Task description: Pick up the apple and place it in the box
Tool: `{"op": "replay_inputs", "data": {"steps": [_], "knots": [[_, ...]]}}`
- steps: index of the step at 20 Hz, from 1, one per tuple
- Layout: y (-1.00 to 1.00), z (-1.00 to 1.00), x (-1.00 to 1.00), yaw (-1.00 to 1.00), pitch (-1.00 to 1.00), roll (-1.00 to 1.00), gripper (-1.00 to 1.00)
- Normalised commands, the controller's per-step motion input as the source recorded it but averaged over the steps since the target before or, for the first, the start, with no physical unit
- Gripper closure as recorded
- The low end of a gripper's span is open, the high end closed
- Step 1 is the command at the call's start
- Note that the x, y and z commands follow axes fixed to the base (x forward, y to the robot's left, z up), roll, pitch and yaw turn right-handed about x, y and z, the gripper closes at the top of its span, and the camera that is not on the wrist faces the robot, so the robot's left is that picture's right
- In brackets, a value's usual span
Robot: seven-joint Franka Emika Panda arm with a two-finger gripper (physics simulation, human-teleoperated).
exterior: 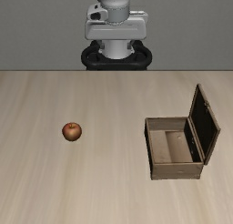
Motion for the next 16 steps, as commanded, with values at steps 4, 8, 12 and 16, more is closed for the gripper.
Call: {"op": "replay_inputs", "data": {"steps": [4, 8, 12, 16], "knots": [[-1.00, 0.00, 0.00, 0.00, 0.00, 0.00, -1.00], [-1.00, 0.00, 0.00, 0.00, 0.00, 0.00, -1.00], [-1.00, 0.00, 0.00, 0.00, 0.00, 0.00, -1.00], [-0.25, 0.00, 0.75, 0.00, 0.00, 0.00, -1.00]]}}
